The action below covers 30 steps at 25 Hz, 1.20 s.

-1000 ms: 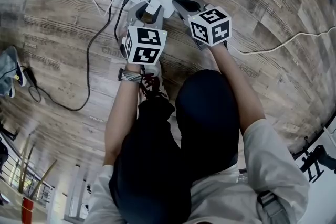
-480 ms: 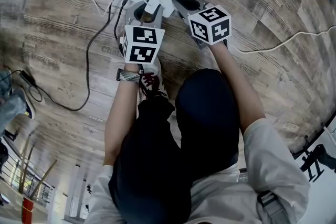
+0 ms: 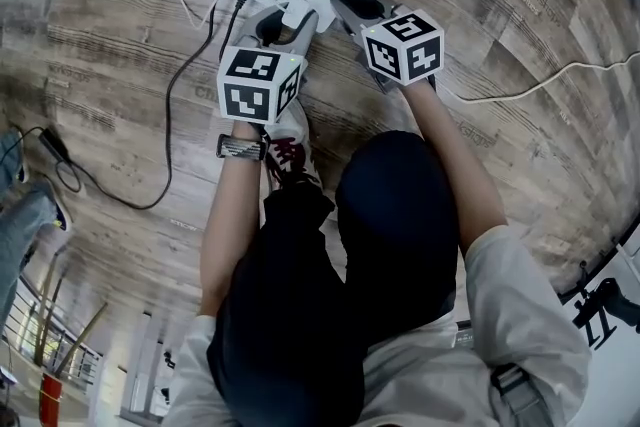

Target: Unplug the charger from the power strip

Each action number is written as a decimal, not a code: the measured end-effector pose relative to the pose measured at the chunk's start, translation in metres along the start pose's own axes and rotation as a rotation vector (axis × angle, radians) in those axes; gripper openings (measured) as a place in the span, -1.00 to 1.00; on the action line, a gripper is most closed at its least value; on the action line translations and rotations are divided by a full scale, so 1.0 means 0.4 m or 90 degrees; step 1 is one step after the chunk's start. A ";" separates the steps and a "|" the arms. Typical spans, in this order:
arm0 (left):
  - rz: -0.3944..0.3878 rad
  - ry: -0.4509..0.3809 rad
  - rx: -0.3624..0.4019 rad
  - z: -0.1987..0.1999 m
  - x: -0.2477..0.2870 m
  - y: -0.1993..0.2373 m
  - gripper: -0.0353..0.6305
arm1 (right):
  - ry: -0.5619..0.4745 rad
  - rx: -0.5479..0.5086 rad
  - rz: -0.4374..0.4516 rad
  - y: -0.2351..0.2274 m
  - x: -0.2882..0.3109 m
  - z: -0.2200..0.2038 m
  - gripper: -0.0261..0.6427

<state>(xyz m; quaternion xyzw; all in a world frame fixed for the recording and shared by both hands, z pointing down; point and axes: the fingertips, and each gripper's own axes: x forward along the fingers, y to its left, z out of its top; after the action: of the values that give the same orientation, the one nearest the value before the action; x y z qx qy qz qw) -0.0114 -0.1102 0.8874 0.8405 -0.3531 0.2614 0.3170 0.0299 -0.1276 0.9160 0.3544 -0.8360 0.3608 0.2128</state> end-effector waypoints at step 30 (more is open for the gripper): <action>0.051 -0.066 -0.052 0.019 0.012 0.081 -0.20 | -0.023 -0.012 0.011 -0.001 0.010 0.014 -0.92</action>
<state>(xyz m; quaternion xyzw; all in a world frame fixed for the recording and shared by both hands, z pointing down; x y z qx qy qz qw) -0.0314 -0.1355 0.8965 0.8245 -0.4127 0.2155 0.3215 0.0268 -0.1339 0.9150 0.3514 -0.8460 0.3487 0.1978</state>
